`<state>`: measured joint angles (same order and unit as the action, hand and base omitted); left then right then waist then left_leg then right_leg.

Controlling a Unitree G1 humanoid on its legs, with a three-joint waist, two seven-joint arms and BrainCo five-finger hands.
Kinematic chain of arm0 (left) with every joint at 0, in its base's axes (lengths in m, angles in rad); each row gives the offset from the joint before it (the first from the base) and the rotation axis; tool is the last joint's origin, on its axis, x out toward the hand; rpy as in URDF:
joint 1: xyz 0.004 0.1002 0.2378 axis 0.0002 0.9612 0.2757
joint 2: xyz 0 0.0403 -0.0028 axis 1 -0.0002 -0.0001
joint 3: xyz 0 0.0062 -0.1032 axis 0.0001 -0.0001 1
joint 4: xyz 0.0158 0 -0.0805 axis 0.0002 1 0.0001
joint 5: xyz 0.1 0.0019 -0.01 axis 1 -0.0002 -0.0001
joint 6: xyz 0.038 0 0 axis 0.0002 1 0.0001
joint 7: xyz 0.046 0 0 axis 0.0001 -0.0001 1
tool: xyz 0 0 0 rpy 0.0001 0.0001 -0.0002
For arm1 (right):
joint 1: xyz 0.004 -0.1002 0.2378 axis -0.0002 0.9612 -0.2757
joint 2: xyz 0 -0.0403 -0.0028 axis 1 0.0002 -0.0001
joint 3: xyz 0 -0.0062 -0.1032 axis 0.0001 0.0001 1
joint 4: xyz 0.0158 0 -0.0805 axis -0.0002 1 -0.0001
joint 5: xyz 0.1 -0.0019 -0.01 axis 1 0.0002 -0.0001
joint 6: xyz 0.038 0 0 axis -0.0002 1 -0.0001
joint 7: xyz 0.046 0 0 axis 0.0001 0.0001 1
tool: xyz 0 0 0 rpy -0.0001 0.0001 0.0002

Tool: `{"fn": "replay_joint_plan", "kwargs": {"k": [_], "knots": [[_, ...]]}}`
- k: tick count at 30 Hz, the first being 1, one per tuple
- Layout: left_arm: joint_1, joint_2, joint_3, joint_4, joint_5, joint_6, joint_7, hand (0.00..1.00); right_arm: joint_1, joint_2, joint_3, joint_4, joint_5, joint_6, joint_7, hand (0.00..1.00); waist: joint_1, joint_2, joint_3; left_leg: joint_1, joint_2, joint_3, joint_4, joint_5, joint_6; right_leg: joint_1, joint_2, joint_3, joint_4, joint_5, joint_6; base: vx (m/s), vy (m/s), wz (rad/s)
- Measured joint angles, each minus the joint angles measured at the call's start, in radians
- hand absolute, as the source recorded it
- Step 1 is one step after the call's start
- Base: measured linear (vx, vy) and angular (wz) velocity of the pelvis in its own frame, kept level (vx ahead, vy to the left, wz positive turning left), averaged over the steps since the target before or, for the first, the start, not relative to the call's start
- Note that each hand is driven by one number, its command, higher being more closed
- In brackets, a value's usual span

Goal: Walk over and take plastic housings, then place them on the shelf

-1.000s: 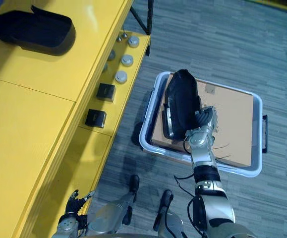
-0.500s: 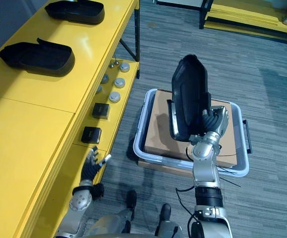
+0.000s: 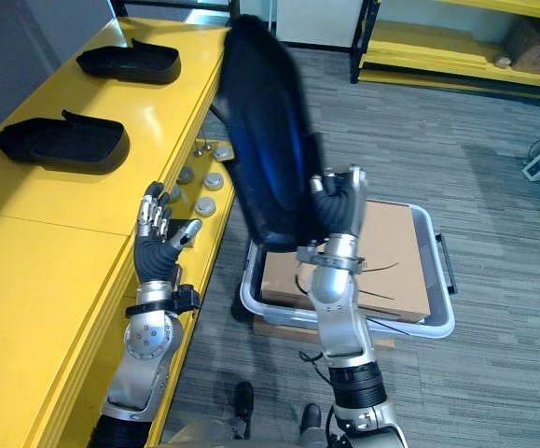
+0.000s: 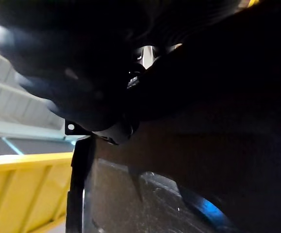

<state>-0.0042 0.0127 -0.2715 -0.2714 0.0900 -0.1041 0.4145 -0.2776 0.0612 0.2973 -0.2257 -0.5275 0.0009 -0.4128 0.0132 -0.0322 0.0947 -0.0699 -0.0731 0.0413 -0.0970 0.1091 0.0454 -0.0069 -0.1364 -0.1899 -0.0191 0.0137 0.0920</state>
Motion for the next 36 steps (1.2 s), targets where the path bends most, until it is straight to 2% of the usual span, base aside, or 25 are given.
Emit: {"fn": "replay_joint_plan", "kwargs": {"k": [4,5,7,10,11,16,19,20,23,28,31,33,36], "knots": [[-0.020,-0.006,-0.004,0.008,0.000,0.025,0.028,0.00,0.001,-0.001,0.053,-0.017,0.036,-0.007,0.007,1.00,-0.002,0.002,-0.021,0.000,0.002,0.005,0.000,0.000,0.000,-0.001,0.003,0.002,-0.001,0.001,-0.002,0.00,-0.005,-0.01],[-0.023,-0.006,-0.003,0.008,-0.002,0.033,0.036,1.00,0.001,-0.001,0.072,-0.024,0.054,-0.020,0.008,1.00,-0.002,0.004,-0.025,0.001,0.003,0.006,0.000,0.000,0.000,-0.001,0.003,0.003,-0.001,0.001,-0.002,0.02,-0.022,-0.04],[-0.031,-0.004,-0.005,0.008,-0.003,0.037,0.047,1.00,0.001,-0.001,0.079,-0.039,0.064,-0.037,0.010,1.00,-0.003,0.004,-0.027,0.001,0.003,0.009,0.000,0.000,0.000,-0.001,0.006,0.003,-0.001,0.001,-0.002,0.00,0.000,0.00],[-0.047,0.011,-0.005,0.017,-0.012,0.051,0.050,1.00,0.003,-0.002,0.082,-0.039,0.087,-0.038,0.015,1.00,-0.003,0.005,-0.051,-0.001,0.003,0.014,0.001,0.000,0.001,-0.004,0.009,0.006,-0.003,0.002,-0.003,0.02,-0.015,-0.03],[-0.048,0.016,-0.005,0.018,-0.014,0.052,0.051,1.00,0.004,-0.003,0.086,-0.039,0.088,-0.039,0.016,0.00,-0.003,0.006,-0.058,-0.001,0.003,0.014,0.001,0.001,0.001,-0.005,0.009,0.008,-0.003,0.002,-0.003,0.03,-0.018,-0.03],[-0.048,0.030,-0.005,0.049,-0.023,0.058,0.055,1.00,0.030,-0.023,0.105,-0.038,0.127,-0.067,0.021,0.00,-0.004,0.009,-0.074,-0.001,0.004,0.014,0.001,0.001,0.002,-0.012,0.010,0.010,-0.003,0.003,-0.002,0.01,-0.005,-0.01],[-0.048,0.033,-0.002,0.050,-0.030,0.058,0.054,1.00,0.035,-0.060,0.104,-0.034,0.169,-0.082,0.038,0.00,-0.003,0.009,-0.074,0.000,0.004,0.013,0.001,0.001,0.001,-0.011,0.010,0.010,-0.002,0.002,-0.004,0.00,0.000,0.00],[-0.048,0.042,0.001,0.050,-0.026,0.059,0.053,1.00,0.035,-0.086,0.103,-0.034,0.187,-0.100,0.055,0.00,-0.003,0.009,-0.075,0.000,0.004,0.013,0.001,0.001,0.001,-0.010,0.010,0.010,-0.001,0.002,-0.004,0.00,0.000,0.00],[-0.047,0.062,0.020,0.050,0.045,0.060,0.036,1.00,0.035,-0.137,0.064,-0.036,0.249,-0.134,0.109,0.00,-0.003,0.009,-0.075,0.005,0.004,0.012,0.000,0.001,0.001,-0.004,0.010,0.009,-0.001,0.002,-0.005,0.00,0.000,0.00],[-0.016,0.057,0.045,0.038,0.155,0.056,-0.009,1.00,0.042,-0.212,-0.045,-0.082,0.338,-0.163,0.184,0.00,-0.001,0.009,-0.076,0.013,0.004,0.008,-0.004,0.000,0.000,0.004,0.011,0.006,0.000,0.001,-0.006,0.00,0.000,0.01],[0.030,0.035,0.072,0.032,0.169,0.050,-0.023,1.00,0.057,-0.183,-0.227,-0.130,0.425,-0.201,0.189,0.00,-0.004,0.012,-0.079,0.013,0.004,0.009,-0.005,0.000,0.000,0.004,0.010,0.006,0.001,0.001,-0.006,0.00,0.000,0.00],[0.077,0.029,0.128,0.031,0.169,0.051,-0.022,1.00,0.071,-0.182,-0.376,-0.136,0.486,-0.221,0.152,0.00,-0.010,0.012,-0.079,0.013,0.004,0.012,-0.005,0.000,0.000,0.003,0.010,0.007,0.001,0.001,-0.006,0.00,0.000,0.00],[0.129,0.027,0.195,0.010,0.168,0.052,-0.020,1.00,0.134,-0.180,-0.523,-0.098,0.541,-0.232,0.120,0.00,-0.021,0.016,-0.081,0.013,0.004,0.013,-0.005,0.000,0.000,0.003,0.011,0.007,0.000,0.001,-0.006,0.00,0.000,0.00]]}}
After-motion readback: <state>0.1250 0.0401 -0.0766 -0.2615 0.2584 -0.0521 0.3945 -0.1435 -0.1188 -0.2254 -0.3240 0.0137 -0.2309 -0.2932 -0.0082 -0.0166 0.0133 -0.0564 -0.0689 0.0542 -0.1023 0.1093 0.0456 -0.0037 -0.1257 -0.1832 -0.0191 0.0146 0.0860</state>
